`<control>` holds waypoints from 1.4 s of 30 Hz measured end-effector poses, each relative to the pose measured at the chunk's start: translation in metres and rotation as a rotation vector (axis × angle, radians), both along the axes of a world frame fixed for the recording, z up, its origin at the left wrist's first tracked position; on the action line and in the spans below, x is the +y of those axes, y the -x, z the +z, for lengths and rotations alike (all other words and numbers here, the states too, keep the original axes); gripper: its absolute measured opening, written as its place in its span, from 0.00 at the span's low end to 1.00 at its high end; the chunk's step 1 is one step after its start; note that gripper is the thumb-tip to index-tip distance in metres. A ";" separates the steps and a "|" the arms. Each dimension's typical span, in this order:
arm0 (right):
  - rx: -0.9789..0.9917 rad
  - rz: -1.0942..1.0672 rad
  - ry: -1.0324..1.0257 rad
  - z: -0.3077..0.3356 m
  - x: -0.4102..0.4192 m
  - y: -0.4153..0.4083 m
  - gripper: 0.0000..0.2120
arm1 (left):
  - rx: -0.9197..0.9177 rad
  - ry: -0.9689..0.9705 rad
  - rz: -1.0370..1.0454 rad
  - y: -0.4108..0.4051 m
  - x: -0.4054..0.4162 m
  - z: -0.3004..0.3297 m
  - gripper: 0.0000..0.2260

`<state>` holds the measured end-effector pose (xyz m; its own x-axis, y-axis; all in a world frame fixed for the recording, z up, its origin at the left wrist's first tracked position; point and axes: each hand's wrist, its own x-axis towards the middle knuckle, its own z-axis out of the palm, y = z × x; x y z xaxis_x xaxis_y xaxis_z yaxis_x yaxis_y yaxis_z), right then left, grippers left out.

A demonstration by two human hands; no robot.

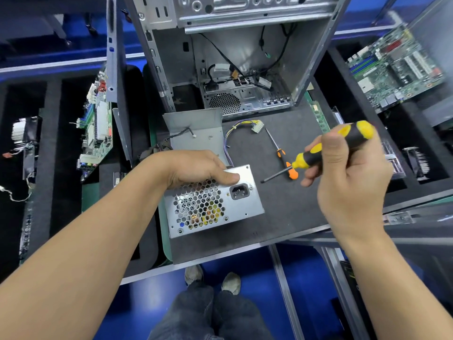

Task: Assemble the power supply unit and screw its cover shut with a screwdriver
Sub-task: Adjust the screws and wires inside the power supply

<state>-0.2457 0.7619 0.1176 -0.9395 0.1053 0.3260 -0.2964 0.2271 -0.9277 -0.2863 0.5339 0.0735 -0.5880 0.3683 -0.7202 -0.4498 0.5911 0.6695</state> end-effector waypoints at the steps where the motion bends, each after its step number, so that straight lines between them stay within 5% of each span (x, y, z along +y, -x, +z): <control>1: 0.007 0.015 -0.032 0.000 -0.001 -0.001 0.15 | 0.001 0.001 -0.001 0.000 0.000 0.000 0.17; 5: 0.018 0.055 -0.139 -0.004 -0.005 -0.004 0.22 | 0.013 0.003 0.015 -0.001 0.000 -0.001 0.19; 25: -0.039 0.056 -0.159 -0.008 -0.009 -0.005 0.20 | 0.014 -0.006 0.004 0.000 0.000 -0.003 0.21; 32: 0.064 0.125 -0.371 0.011 -0.016 -0.007 0.12 | 0.008 -0.010 0.005 0.002 -0.001 -0.006 0.20; 37: 0.146 0.322 -0.754 0.035 -0.018 -0.004 0.11 | 0.016 -0.020 -0.008 0.002 0.000 -0.009 0.19; 42: 0.046 0.543 -0.914 0.057 -0.021 0.001 0.10 | 0.008 -0.058 -0.017 0.002 0.000 -0.010 0.21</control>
<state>-0.2465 0.7412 0.1743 -0.7719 -0.6269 0.1058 -0.5976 0.6586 -0.4573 -0.2884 0.5338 0.0639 -0.5872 0.4196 -0.6922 -0.4341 0.5586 0.7068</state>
